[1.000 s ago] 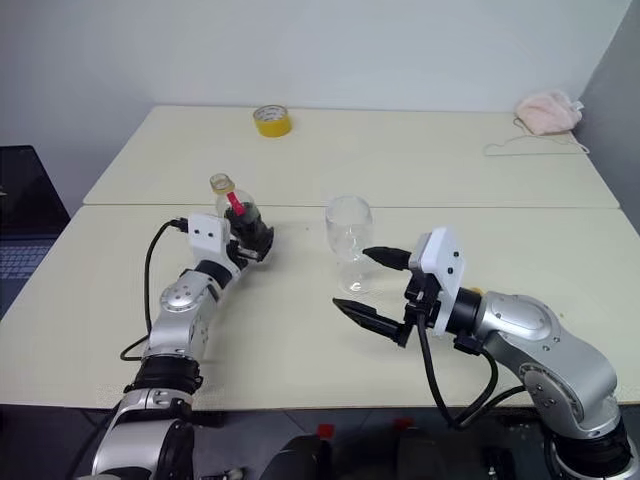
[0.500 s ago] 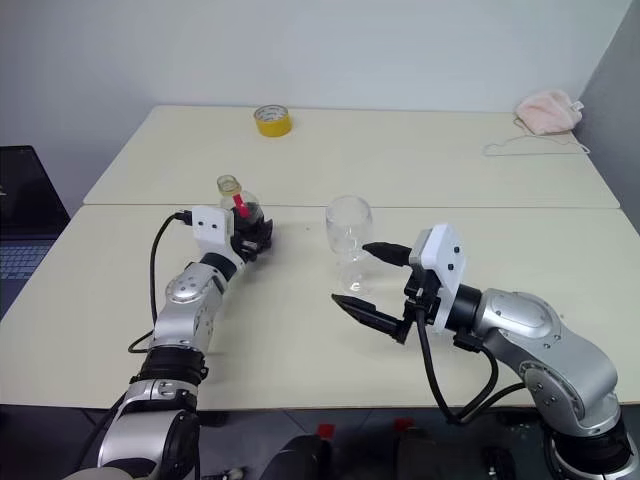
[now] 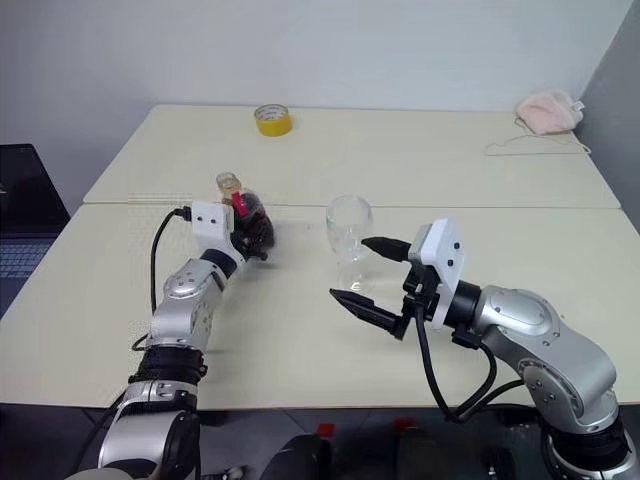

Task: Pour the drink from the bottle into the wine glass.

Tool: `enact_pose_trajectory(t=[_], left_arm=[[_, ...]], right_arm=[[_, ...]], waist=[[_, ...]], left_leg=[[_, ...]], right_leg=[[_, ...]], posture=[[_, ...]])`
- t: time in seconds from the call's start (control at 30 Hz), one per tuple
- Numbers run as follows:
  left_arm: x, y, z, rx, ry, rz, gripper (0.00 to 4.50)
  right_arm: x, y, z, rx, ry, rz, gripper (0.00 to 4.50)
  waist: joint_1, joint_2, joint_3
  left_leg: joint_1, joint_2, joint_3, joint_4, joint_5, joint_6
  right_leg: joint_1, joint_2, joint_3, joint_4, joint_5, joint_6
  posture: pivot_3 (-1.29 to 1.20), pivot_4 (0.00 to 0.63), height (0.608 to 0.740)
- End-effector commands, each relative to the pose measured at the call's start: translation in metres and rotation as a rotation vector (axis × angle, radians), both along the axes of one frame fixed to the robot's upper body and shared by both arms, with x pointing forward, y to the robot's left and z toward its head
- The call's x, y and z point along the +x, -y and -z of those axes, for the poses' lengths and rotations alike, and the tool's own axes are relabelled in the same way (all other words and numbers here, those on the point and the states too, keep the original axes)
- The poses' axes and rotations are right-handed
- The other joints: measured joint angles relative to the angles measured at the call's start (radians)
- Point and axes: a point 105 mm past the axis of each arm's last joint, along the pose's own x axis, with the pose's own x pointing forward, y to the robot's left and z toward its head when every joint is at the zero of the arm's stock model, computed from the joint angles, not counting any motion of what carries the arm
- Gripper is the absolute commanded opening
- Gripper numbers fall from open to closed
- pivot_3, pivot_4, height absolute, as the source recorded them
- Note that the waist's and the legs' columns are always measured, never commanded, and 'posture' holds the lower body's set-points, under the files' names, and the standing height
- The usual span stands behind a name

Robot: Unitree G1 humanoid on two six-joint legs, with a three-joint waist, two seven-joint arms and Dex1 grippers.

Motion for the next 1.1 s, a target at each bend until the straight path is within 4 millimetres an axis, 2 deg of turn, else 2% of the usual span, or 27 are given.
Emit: enact_pose_trajectory(t=[0.03,0.2,0.37,0.57,0.7,1.1], left_arm=[[-0.001,0.024,-0.055,0.089,0.166,0.098,1.03],[-0.003,0.05,-0.07,0.137,0.214,0.218,1.03],[-0.004,0.067,-0.073,0.164,0.219,0.302,1.02],[-0.001,0.07,-0.081,0.28,0.286,0.316,1.02],[-0.005,0.073,-0.085,0.435,0.396,0.336,1.02],[-0.011,0.071,-0.085,0.725,0.587,0.358,0.99]], right_arm=[[-0.004,0.001,-0.016,0.035,0.064,-0.002,4.5],[0.001,0.003,-0.019,0.064,0.063,0.036,4.5],[0.009,0.007,-0.025,0.082,0.079,0.095,4.5],[0.013,0.01,-0.024,0.041,0.098,0.13,4.5],[0.017,0.009,-0.018,0.012,0.114,0.151,4.5],[0.033,0.016,-0.016,0.041,0.098,0.214,4.5]], waist=[[0.0,0.0,0.0],[0.0,0.0,0.0],[-0.002,0.0,0.0],[-0.002,0.0,0.0],[-0.002,0.0,0.0],[-0.003,0.0,0.0]], left_leg=[[0.0,0.0,0.0,0.0,0.0,0.0],[0.0,0.0,0.001,0.0,0.0,0.0],[0.0,0.0,0.001,-0.001,0.0,0.0],[0.0,0.0,0.001,-0.001,0.0,0.0],[0.0,0.0,0.001,-0.001,0.0,0.0],[0.0,0.0,0.001,-0.001,0.0,0.0]], right_leg=[[0.0,0.0,0.0,0.0,0.0,0.0],[0.0,0.0,0.0,0.0,0.0,0.0],[-0.001,0.0,0.0,0.0,0.0,0.0],[-0.001,0.0,0.001,0.0,0.0,0.0],[-0.001,0.0,0.001,0.0,0.0,0.0],[-0.002,0.0,0.001,0.0,0.0,0.0]], posture=[[0.0,0.15,0.74],[0.0,0.15,0.74],[0.0,0.15,0.74],[0.0,0.15,0.74],[0.0,0.15,0.74],[0.0,0.15,0.74]])
